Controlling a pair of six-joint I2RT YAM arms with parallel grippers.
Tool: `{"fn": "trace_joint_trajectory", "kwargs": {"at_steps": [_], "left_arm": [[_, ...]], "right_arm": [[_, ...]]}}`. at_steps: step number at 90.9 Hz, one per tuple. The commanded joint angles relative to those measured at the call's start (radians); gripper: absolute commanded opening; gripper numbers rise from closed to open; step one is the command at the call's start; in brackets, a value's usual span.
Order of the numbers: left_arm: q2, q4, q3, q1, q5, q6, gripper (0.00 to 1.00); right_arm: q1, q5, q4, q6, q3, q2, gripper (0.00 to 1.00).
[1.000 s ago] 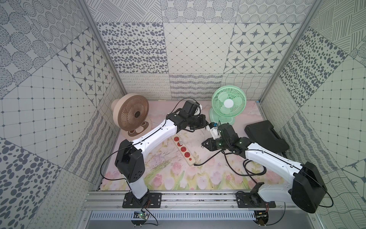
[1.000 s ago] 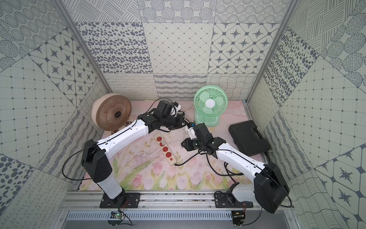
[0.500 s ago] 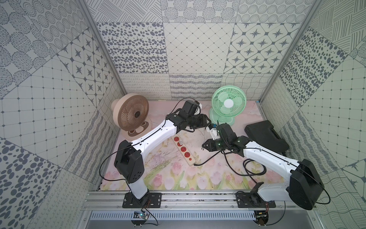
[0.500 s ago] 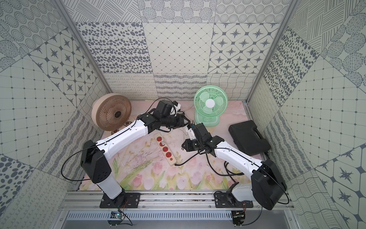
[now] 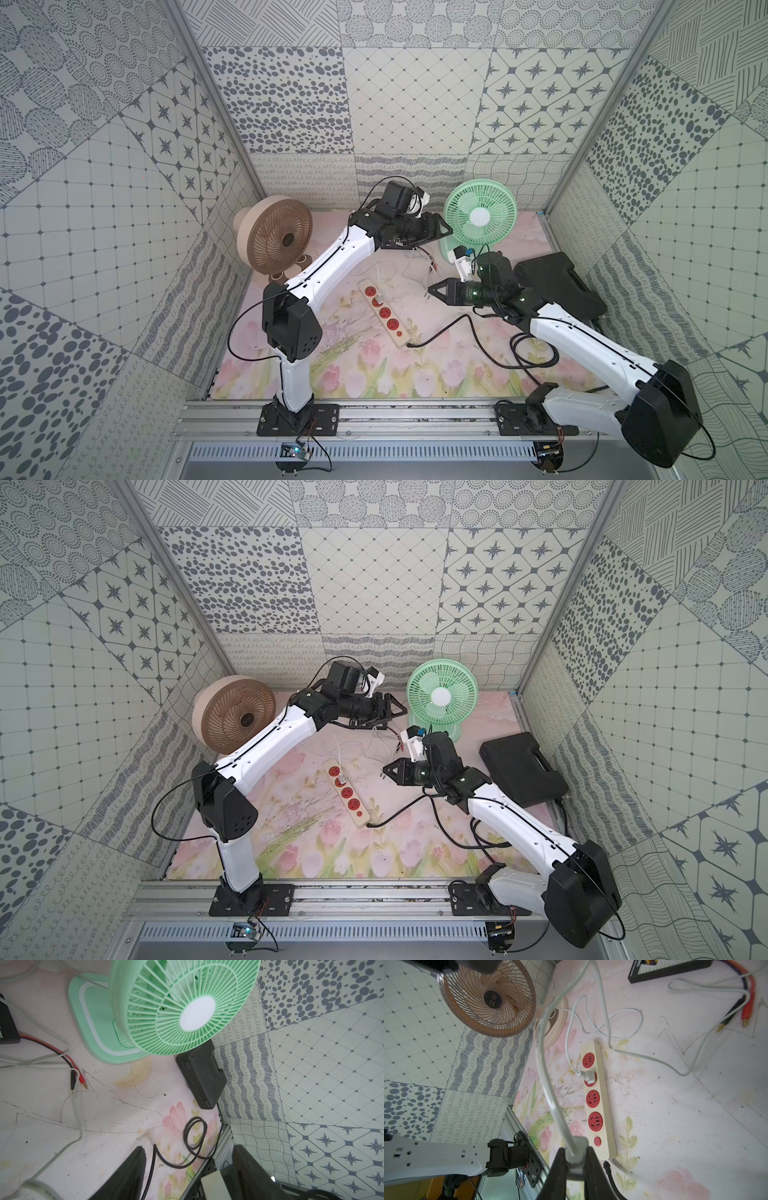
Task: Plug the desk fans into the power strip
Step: Pick up the plug from the center of the board, then insert the plug into the socket.
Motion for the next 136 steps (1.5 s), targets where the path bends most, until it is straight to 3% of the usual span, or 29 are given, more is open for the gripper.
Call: {"fn": "trace_joint_trajectory", "kwargs": {"at_steps": [1,18,30,59,81,106,136], "left_arm": [[0.008,-0.11,0.067,0.016,0.063,0.045,0.71],[-0.087,-0.1,-0.035,0.02,0.006,0.057,0.74],[-0.193,-0.055,-0.155,0.027,-0.026,0.055,0.76],[-0.518,0.178,-0.634,0.053,-0.105,-0.018,0.8],[-0.778,0.289,-0.988,0.054,-0.246,-0.048,0.8],[-1.038,0.347,-1.258,0.054,-0.405,-0.048,0.81],[-1.17,0.534,-1.491,0.055,-0.522,-0.003,0.83]], "right_arm": [[-0.039,-0.077,0.157,0.12,-0.031,-0.046,0.0],[-0.139,-0.122,0.323,0.297,-0.087,-0.085,0.0],[-0.229,-0.105,0.342,0.35,-0.085,-0.146,0.0],[-0.279,0.126,0.349,0.275,-0.131,-0.342,0.0],[-0.19,0.07,0.471,0.185,-0.295,-0.246,0.0],[-0.035,0.089,0.515,0.075,-0.295,-0.09,0.0],[0.003,0.081,0.574,0.025,-0.284,0.018,0.0]]}}
